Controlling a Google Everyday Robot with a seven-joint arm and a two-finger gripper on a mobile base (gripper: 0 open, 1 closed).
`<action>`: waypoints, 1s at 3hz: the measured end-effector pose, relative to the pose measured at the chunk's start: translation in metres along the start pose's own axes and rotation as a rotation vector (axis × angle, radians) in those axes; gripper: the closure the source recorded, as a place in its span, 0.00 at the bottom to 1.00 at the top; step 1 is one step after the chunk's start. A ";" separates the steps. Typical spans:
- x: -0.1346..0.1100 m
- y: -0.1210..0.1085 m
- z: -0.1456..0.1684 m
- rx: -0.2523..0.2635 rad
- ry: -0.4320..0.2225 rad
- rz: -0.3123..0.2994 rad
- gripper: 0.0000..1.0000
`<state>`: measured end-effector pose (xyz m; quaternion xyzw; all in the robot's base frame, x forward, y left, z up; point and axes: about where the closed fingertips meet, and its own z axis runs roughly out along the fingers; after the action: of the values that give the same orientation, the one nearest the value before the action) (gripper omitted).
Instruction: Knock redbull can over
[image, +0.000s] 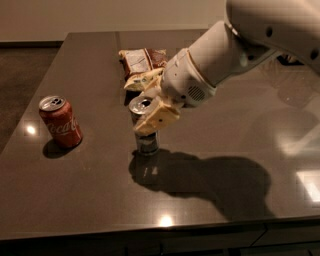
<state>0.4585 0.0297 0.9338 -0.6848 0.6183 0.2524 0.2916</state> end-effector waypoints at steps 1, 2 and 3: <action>0.009 -0.008 -0.026 -0.028 0.134 0.023 1.00; 0.035 -0.022 -0.043 -0.033 0.335 0.041 1.00; 0.060 -0.035 -0.046 -0.029 0.525 0.037 1.00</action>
Offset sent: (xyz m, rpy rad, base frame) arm 0.0502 -0.1035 0.0013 -0.6313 0.0250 -0.0736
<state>0.4993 -0.0426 0.9262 -0.7195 0.6816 0.0801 0.1064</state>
